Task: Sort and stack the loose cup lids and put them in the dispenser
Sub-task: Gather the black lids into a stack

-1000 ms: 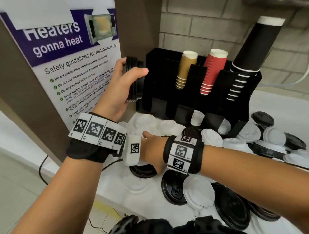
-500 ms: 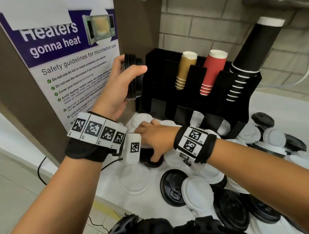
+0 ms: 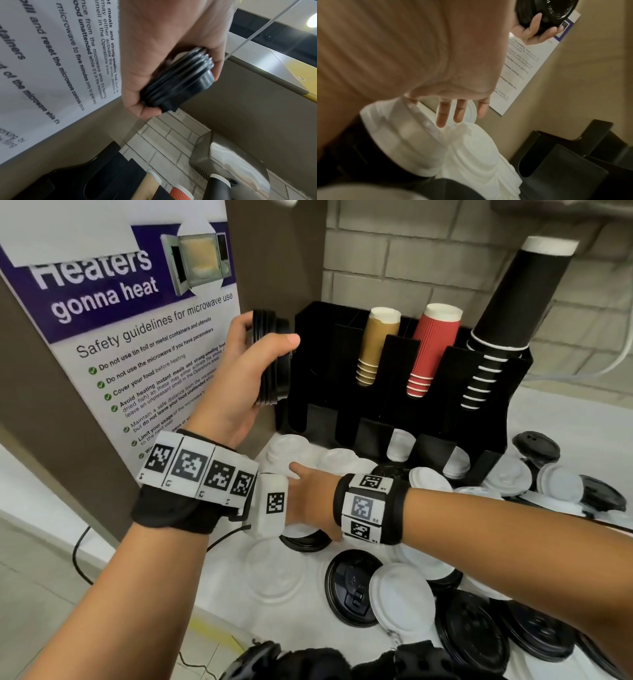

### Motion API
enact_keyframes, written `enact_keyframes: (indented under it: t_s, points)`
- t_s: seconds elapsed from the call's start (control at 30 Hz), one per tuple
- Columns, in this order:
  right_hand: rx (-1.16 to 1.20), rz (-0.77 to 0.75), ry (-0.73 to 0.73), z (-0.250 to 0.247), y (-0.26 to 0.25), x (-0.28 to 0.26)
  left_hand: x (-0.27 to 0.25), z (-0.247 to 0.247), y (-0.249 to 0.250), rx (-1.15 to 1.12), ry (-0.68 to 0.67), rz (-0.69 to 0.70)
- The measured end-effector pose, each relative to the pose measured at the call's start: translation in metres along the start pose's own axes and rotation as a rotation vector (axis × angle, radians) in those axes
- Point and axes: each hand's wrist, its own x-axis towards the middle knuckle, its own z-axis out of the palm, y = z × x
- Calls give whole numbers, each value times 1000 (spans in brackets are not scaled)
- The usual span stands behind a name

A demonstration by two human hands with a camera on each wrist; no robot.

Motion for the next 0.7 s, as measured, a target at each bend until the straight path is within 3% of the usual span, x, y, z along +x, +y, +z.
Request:
enact_keyframes:
  t_s: [0.17,0.27,0.37,0.7]
  points:
    - [-32,-24,-6,-7,-6,-8,-3,-2,0,8,-1,2]
    - [33,-20,81,-14,3,-19,-4,-4,1,8,7,1]
    - [159,34,232,-14,18,-30,-3,-5,2,19,9,4]
    - [731,204,524,2,47,-48,2,-2,2,15,12,41]
